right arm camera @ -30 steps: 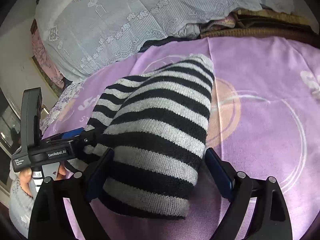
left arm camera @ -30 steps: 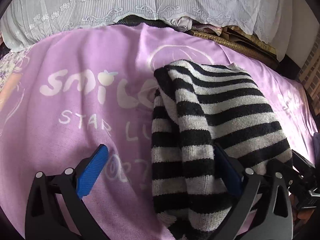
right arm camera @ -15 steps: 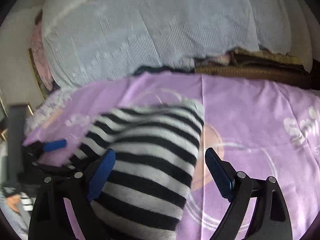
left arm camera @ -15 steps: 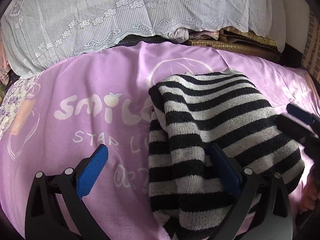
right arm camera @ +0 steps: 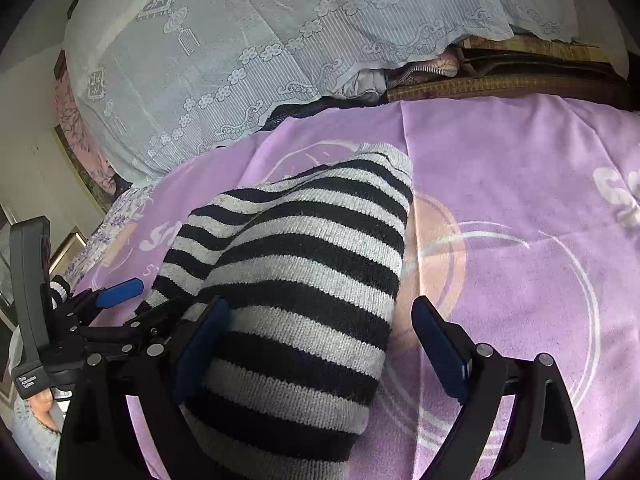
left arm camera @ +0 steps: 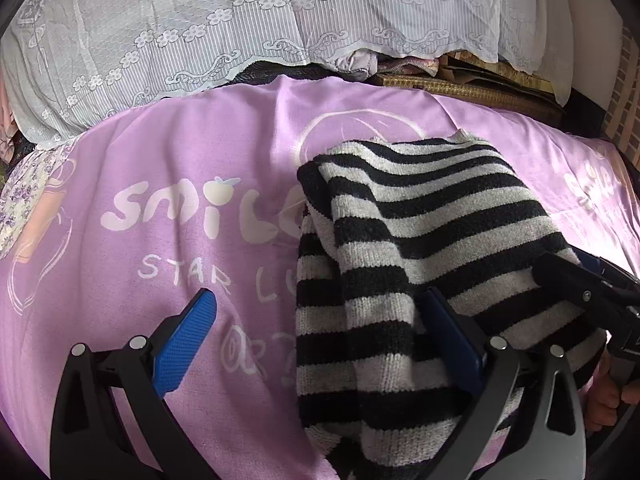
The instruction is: Fold small clothes
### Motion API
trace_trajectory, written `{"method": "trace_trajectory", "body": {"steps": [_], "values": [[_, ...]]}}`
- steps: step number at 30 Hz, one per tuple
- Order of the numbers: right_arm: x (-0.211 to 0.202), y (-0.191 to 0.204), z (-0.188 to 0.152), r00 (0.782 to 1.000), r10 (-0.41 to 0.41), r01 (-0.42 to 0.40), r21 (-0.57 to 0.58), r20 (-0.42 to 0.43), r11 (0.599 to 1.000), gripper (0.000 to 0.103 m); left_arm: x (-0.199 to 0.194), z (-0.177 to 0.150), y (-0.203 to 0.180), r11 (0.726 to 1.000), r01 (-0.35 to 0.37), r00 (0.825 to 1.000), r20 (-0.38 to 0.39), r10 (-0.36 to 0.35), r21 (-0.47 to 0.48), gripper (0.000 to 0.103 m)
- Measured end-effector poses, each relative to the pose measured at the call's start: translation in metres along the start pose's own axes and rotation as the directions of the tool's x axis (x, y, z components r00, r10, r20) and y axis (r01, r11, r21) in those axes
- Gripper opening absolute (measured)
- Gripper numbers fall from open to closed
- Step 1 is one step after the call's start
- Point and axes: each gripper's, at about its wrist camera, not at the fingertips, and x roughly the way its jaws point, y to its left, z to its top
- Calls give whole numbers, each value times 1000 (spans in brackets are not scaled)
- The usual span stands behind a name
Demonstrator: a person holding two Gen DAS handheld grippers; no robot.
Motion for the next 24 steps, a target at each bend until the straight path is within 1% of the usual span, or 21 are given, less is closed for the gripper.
{"method": "trace_trajectory", "body": {"steps": [4, 6, 8, 10, 11, 12, 13, 14, 15, 16, 17, 20, 22, 23, 24], "values": [[-10, 5, -2, 999, -9, 10, -24, 52, 1000, 93, -4, 2, 2, 1000, 16, 1000, 6, -15, -9, 99], [-14, 7, -2, 997, -12, 15, -36, 73, 999, 93, -9, 5, 7, 998, 47, 999, 17, -46, -36, 99], [-15, 9, -2, 997, -12, 16, -48, 77, 999, 93, -11, 8, 14, 993, 92, 996, 15, -91, -76, 99], [-11, 9, -1, 999, -12, 15, -47, 51, 999, 93, -4, 9, 23, 980, 150, 988, -26, -154, -130, 99], [-7, 7, -1, 1000, -9, 10, -38, 26, 999, 97, 3, 7, 25, 976, 164, 983, -58, -174, -144, 99], [-2, 4, -1, 1000, 0, 0, -17, -6, 1000, 100, 18, 4, 25, 968, 194, 968, -128, -215, -161, 99], [2, 1, 0, 999, 20, -20, 5, -31, 1000, 100, 28, -1, 29, 952, 234, 952, -151, -266, -200, 99], [7, -8, -1, 996, 67, -63, 60, -60, 996, 100, 29, -2, 34, 939, 253, 947, -141, -290, -233, 99], [10, -16, -2, 991, 112, -104, 109, -72, 989, 100, 30, -1, 37, 928, 271, 938, -147, -314, -254, 99], [12, -20, -3, 987, 140, -129, 138, -76, 982, 100, 30, -1, 38, 926, 278, 935, -148, -321, -255, 99], [12, -22, -4, 985, 155, -143, 151, -76, 978, 100, 30, -1, 38, 923, 287, 933, -144, -330, -258, 99], [10, -20, -4, 986, 151, -140, 144, -71, 980, 100, 27, -1, 37, 918, 302, 929, -134, -344, -258, 98], [9, -23, -5, 984, 169, -157, 164, -63, 974, 100, 24, 1, 39, 890, 364, 907, -112, -405, -274, 98], [8, -26, -4, 982, 181, -168, 180, -59, 969, 100, 23, 2, 40, 871, 398, 891, -103, -441, -289, 98], [7, -28, -5, 980, 190, -177, 192, -56, 965, 100, 24, 2, 42, 863, 408, 885, -101, -454, -297, 98]]}}
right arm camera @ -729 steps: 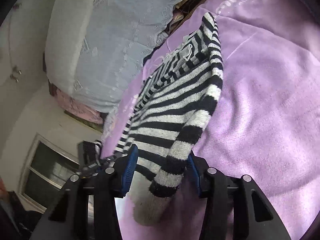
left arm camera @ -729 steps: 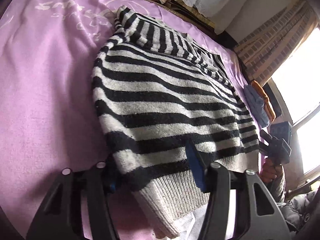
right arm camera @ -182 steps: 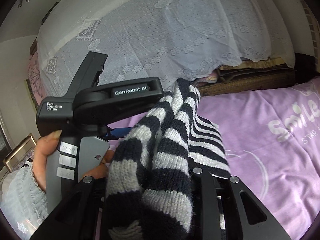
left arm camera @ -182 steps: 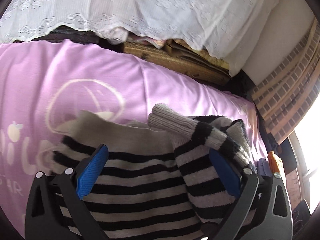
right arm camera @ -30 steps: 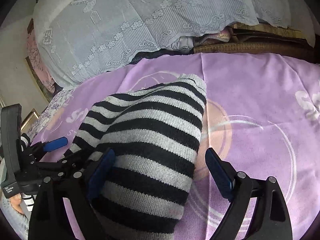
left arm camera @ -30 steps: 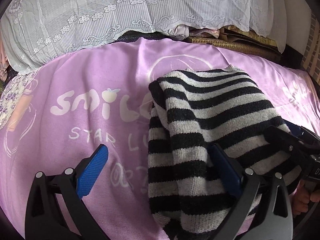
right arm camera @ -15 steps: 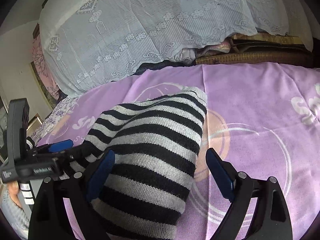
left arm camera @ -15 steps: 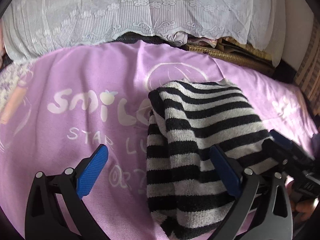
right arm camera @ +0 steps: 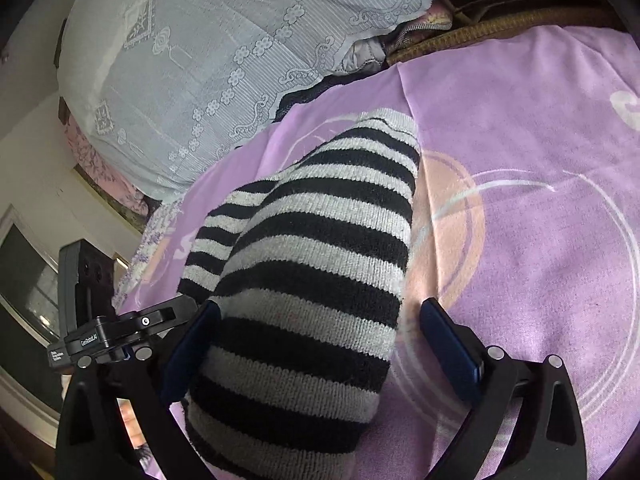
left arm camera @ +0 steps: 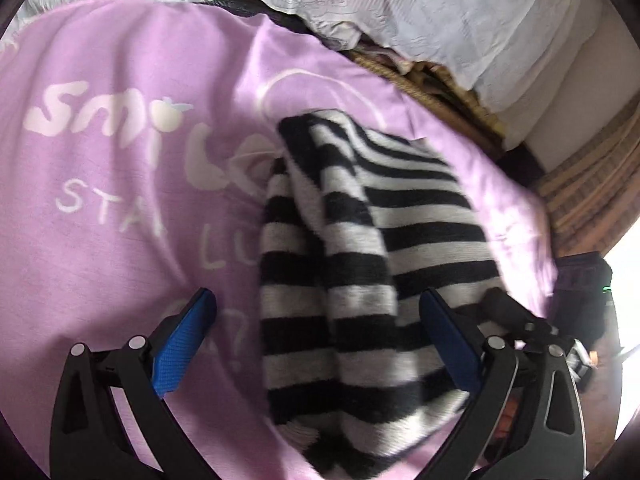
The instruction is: Fold small clothes
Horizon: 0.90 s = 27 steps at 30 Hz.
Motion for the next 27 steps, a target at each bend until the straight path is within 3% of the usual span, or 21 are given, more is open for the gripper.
{"method": "trace_trajectory", "body": {"steps": [4, 7, 9, 11, 15, 19, 20, 22, 24, 25, 27], "values": [[1, -5, 2, 1000, 27, -27, 31, -12, 999, 100, 13, 4, 9, 999, 25, 999, -45, -26, -30, 98], [8, -7, 8, 998, 51, -48, 65, -36, 997, 100, 18, 11, 11, 995, 94, 993, -65, -96, -39, 98], [15, -10, 15, 995, 86, -81, 99, -52, 992, 100, 24, 19, 15, 979, 194, 977, -80, -199, -66, 98], [25, -11, 24, 988, 133, -123, 113, -84, 986, 100, 33, 26, 18, 932, 348, 926, -118, -358, -100, 98], [37, -15, 36, 955, 257, -239, 131, -148, 962, 100, 38, 28, 17, 905, 415, 893, -149, -424, -88, 98], [31, -24, 38, 924, 355, -328, 184, -142, 927, 99, 34, 29, 17, 881, 463, 872, -127, -473, -99, 98], [32, -24, 38, 927, 349, -322, 185, -139, 928, 98, 34, 28, 15, 885, 457, 876, -127, -465, -88, 98], [33, -15, 34, 949, 291, -274, 143, -123, 951, 98, 44, 25, 0, 933, 360, 920, -159, -358, -16, 98], [40, 0, 29, 977, 168, -162, 58, -128, 985, 87, 48, 22, -16, 959, 273, 954, -148, -261, 70, 98], [43, 7, 26, 986, 109, -107, 19, -124, 994, 86, 47, 22, -17, 963, 262, 957, -147, -249, 71, 98], [39, 5, 25, 988, 117, -114, 38, -100, 993, 80, 46, 23, -15, 959, 282, 952, -137, -275, 39, 97]]}}
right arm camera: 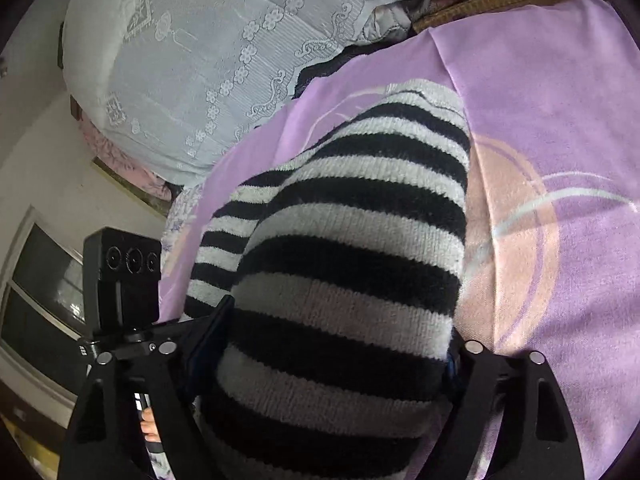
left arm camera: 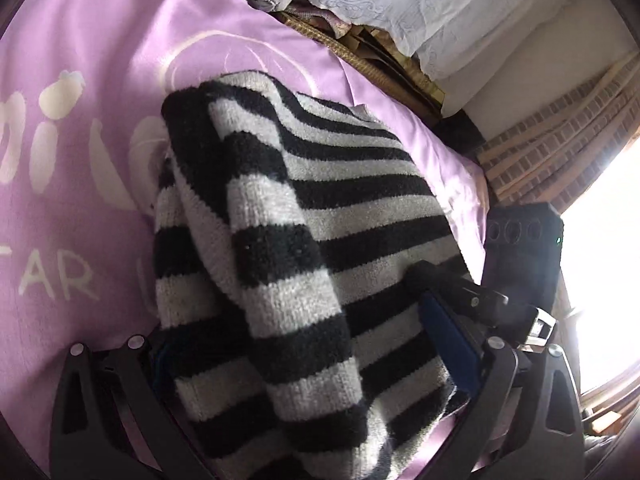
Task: Fold small clothes
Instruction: 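Carry the folded sweater with both grippers toward the white folded garment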
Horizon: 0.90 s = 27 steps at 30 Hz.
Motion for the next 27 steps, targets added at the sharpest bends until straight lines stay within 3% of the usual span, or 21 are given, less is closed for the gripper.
{"method": "trace_trajectory", "body": {"steps": [3, 8, 12, 20, 27], "values": [[-6, 0, -4, 999, 29, -29, 14, 29, 999, 74, -8, -4, -7, 999, 50, 997, 53, -49, -20, 96], [-17, 5, -10, 996, 69, -69, 9, 48, 998, 68, -23, -16, -29, 997, -22, 992, 124, 13, 71, 87], [-28, 8, -12, 990, 130, -133, 47, 50, 990, 67, -44, -21, -28, 997, 57, 983, 171, -64, 45, 72], [-46, 35, -33, 977, 212, -212, 32, 5, 977, 67, -80, -62, -37, 997, 74, 975, 209, -76, 16, 72], [-41, 64, -58, 962, 262, -262, 8, -72, 965, 67, -121, -104, -46, 999, 22, 969, 247, -14, -30, 72]]}}
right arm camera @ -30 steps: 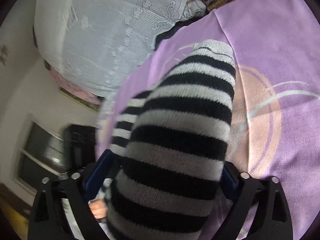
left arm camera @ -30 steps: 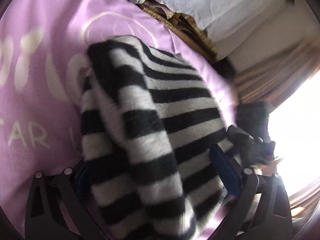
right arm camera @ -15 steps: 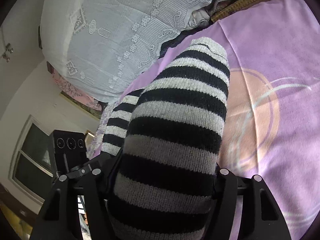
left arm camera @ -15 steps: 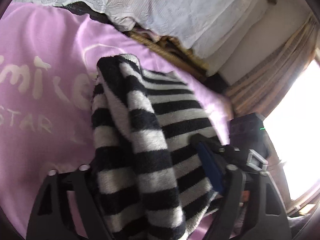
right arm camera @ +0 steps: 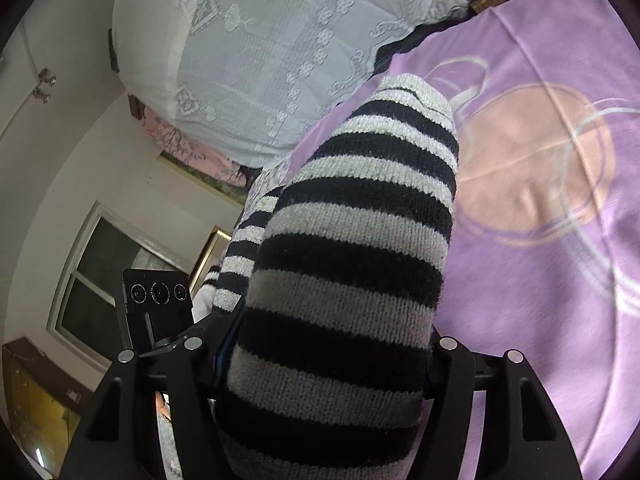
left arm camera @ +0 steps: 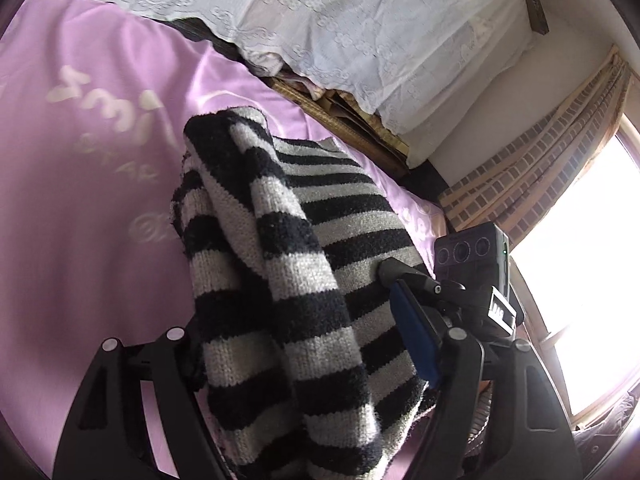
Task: Fold small clothes
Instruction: 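Carry the folded sweater with both grippers toward the white folded garment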
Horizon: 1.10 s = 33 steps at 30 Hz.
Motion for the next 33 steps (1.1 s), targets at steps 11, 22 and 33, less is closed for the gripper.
{"method": "trace_trajectory", "body": {"steps": [11, 22, 33], "values": [[26, 53, -28, 995, 58, -63, -62, -78, 996, 67, -66, -23, 2, 997, -68, 994, 86, 71, -45, 72], [61, 114, -36, 983, 125, -141, -118, -132, 983, 67, -137, -35, 9, 992, -112, 973, 194, 122, -59, 72], [138, 213, -34, 945, 234, -279, -189, -231, 941, 67, -252, -36, 21, 975, -202, 906, 360, 222, -92, 72]]}}
